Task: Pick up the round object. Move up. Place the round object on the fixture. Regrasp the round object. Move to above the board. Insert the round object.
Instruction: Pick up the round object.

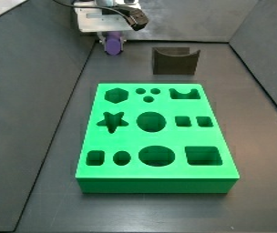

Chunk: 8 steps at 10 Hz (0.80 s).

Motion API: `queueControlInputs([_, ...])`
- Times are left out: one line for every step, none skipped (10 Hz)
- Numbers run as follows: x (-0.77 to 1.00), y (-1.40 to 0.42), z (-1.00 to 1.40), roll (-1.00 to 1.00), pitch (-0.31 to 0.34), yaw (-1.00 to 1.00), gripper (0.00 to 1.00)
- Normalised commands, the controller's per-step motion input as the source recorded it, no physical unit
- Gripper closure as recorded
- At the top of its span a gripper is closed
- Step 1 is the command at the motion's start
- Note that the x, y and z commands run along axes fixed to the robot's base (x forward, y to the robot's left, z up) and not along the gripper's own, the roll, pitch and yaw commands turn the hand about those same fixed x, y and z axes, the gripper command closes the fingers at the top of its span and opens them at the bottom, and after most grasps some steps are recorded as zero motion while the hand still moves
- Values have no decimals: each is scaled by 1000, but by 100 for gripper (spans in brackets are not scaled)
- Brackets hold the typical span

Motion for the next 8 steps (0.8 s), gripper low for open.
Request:
queueControlInputs([0, 0, 0, 0, 0, 0, 100])
queueControlInputs([0, 0, 0, 0, 0, 0, 100])
queueControlInputs([0, 0, 0, 0, 0, 0, 100])
queueControlInputs([0, 0, 0, 0, 0, 0, 100])
queueControlInputs([0, 0, 0, 0, 0, 0, 100])
queueControlInputs([0, 0, 0, 0, 0, 0, 100])
queueControlInputs([0, 0, 0, 0, 0, 0, 100])
queueControlInputs([0, 0, 0, 0, 0, 0, 100])
